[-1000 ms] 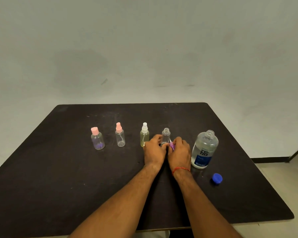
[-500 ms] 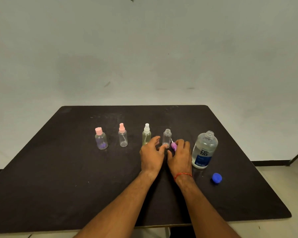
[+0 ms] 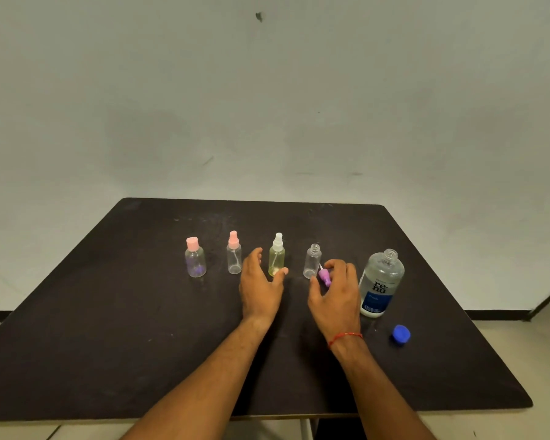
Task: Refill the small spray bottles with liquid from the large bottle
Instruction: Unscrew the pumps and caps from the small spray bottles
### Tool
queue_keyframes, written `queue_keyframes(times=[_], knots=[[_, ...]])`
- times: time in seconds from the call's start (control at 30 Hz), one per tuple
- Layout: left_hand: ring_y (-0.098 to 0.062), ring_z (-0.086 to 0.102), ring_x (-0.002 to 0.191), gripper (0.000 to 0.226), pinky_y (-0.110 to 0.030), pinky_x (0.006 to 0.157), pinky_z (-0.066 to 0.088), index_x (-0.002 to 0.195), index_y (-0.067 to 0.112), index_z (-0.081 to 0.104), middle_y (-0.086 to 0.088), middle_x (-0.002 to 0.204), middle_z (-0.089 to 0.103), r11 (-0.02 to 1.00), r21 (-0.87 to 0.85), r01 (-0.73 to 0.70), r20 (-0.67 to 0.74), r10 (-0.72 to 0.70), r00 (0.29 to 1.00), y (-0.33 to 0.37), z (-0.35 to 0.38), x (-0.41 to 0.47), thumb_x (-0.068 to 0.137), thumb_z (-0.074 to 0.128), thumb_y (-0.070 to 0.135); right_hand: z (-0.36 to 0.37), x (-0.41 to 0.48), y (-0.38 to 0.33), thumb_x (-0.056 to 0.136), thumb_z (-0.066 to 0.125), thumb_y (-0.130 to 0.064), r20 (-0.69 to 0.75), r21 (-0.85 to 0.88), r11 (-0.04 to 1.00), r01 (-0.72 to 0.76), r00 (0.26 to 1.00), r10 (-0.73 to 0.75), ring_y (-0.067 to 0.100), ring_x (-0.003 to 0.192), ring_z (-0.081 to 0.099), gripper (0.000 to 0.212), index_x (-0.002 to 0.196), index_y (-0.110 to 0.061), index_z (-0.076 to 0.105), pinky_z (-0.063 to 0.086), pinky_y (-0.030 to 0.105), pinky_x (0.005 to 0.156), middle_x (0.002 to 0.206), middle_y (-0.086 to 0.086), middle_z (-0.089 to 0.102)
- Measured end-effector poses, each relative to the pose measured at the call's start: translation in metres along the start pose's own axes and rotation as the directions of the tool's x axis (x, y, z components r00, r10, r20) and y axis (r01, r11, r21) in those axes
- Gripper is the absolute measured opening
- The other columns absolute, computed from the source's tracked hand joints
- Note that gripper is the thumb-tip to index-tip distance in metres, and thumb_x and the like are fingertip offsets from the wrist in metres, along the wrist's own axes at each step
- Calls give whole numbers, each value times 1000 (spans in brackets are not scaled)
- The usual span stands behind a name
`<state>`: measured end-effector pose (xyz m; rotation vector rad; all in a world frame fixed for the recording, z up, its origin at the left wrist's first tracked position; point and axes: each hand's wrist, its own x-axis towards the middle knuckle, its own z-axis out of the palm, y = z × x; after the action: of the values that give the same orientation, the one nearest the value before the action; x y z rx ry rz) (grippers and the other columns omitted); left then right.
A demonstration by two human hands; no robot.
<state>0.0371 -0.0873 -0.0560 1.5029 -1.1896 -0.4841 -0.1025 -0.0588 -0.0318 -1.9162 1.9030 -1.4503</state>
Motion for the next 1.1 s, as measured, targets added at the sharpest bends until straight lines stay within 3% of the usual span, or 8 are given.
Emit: queue_keyframes(times=[0.17, 0.23, 0.37, 0.5, 0.73, 0.87, 0.97, 1.1], knots=[[-21, 46, 137, 78, -34, 112, 40, 149, 13, 41, -5, 149, 48, 999, 24, 48, 87, -50, 995, 4, 12, 15, 83, 81, 27, -6, 1, -7, 81, 73, -16, -36, 29, 999, 32, 999, -31, 8, 82, 48, 31, 102, -22, 51, 47, 23, 71, 95, -8, 44], [-20, 53, 129, 72, -37, 109, 45, 143, 16, 48, -3, 140, 56, 998, 24, 58, 106, -60, 993, 2, 16, 21, 81, 82, 28, -7, 4, -9, 82, 73, -16, -37, 38, 999, 39, 999, -38, 6, 82, 48, 31, 105, -20, 53, 46, 20, 71, 96, -8, 45], [-16, 67, 100, 35, -36, 90, 56, 115, 23, 64, 9, 101, 69, 998, -17, 59, 145, -56, 988, 0, 16, 27, 84, 80, 26, -6, 12, -16, 81, 73, -18, -2, 53, 997, 64, 998, -64, 6, 83, 50, 33, 108, -19, 54, 43, 14, 71, 100, -5, 51], [-7, 66, 93, 31, -29, 84, 57, 111, 24, 66, 11, 97, 69, 999, -54, 0, 148, 8, 989, 1, 9, 26, 84, 80, 26, 0, 26, -27, 83, 72, -24, 52, 78, 993, 85, 995, -89, 7, 85, 55, 31, 110, -18, 57, 52, 25, 74, 99, -5, 55], [-1, 68, 95, 25, -15, 82, 52, 108, 24, 70, 11, 97, 73, 954, -291, -72, 138, 117, 984, 19, -10, 10, 89, 73, 9, 9, 55, -57, 84, 72, -40, 227, 101, 992, 70, 970, -92, 6, 74, 57, 30, 105, -22, 61, 45, 14, 64, 84, -7, 59], [-1, 68, 96, 24, -15, 79, 54, 112, 29, 71, 14, 98, 73, 952, -290, -95, 145, 142, 979, 28, -19, 3, 91, 73, 19, 13, 68, -69, 82, 72, -42, 326, 23, 991, 132, 936, -132, 12, 71, 57, 24, 81, -20, 61, 47, 27, 64, 77, -6, 61], [0, 68, 94, 23, -15, 78, 54, 106, 35, 69, 14, 95, 73, 954, -275, -119, 144, 163, 976, 27, -25, 2, 90, 74, 20, 11, 73, -76, 86, 69, -32, 406, -66, 980, 188, 902, -146, 16, 80, 59, 16, 84, -18, 62, 51, 32, 72, 86, -1, 63], [0, 68, 94, 23, -17, 81, 56, 109, 27, 72, 14, 97, 73, 965, -215, -150, 149, 185, 971, 23, -29, 1, 87, 77, 20, 4, 71, -81, 86, 66, -22, 494, -119, 966, 231, 857, -144, 21, 90, 59, 8, 89, -21, 59, 51, 32, 78, 98, 1, 63]])
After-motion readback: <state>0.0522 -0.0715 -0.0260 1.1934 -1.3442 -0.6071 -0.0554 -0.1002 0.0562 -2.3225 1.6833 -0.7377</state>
